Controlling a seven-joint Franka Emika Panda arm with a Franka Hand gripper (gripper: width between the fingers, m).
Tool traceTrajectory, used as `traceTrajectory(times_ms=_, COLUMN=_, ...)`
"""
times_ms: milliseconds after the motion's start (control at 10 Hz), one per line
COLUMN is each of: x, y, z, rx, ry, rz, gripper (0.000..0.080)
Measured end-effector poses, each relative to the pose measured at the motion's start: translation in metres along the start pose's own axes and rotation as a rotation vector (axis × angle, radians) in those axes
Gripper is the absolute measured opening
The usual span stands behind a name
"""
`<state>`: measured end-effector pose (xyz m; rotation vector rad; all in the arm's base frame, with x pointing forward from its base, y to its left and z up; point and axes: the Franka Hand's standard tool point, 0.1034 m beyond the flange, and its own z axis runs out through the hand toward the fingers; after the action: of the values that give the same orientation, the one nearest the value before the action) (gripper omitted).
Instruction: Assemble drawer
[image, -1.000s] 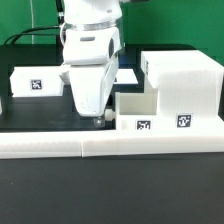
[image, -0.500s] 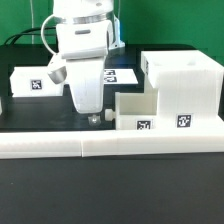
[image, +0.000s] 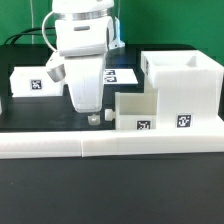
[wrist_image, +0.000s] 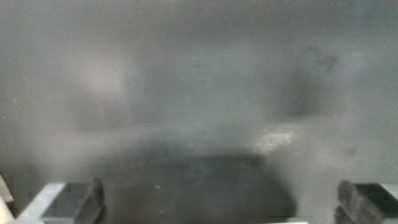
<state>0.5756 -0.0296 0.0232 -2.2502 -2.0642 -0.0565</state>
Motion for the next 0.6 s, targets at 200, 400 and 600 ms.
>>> traceTrajectory(times_ms=200, x=0.011, y=0.010, z=-0.005, rx=-0.025, ry=0.007, rz=-0.054, gripper=0.0649)
traceTrajectory(times_ms=400, x=0.024, y=0.015, z=-0.008, rx=-0.025, ry=0.012, rz=-0.057, gripper=0.0649)
traceTrajectory(times_ms=600, x=0.026, y=0.014, z=-0.007, rx=-0.013, ry=0.004, rz=-0.025, gripper=0.0649)
